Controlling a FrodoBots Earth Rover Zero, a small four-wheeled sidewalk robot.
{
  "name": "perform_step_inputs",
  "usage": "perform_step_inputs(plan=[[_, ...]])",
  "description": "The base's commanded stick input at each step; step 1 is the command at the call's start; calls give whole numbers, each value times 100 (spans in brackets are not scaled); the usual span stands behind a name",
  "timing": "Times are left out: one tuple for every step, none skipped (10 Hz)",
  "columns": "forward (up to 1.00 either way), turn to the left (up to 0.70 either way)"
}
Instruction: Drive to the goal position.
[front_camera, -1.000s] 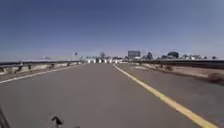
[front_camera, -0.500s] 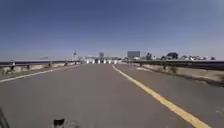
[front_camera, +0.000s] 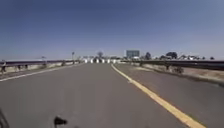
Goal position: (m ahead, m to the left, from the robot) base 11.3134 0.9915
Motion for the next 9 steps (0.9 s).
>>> perform_step_inputs(plan=[[100, 0], [100, 0], [100, 0], [100, 0], [100, 5], [100, 17], [100, 25], [100, 14], [100, 2]])
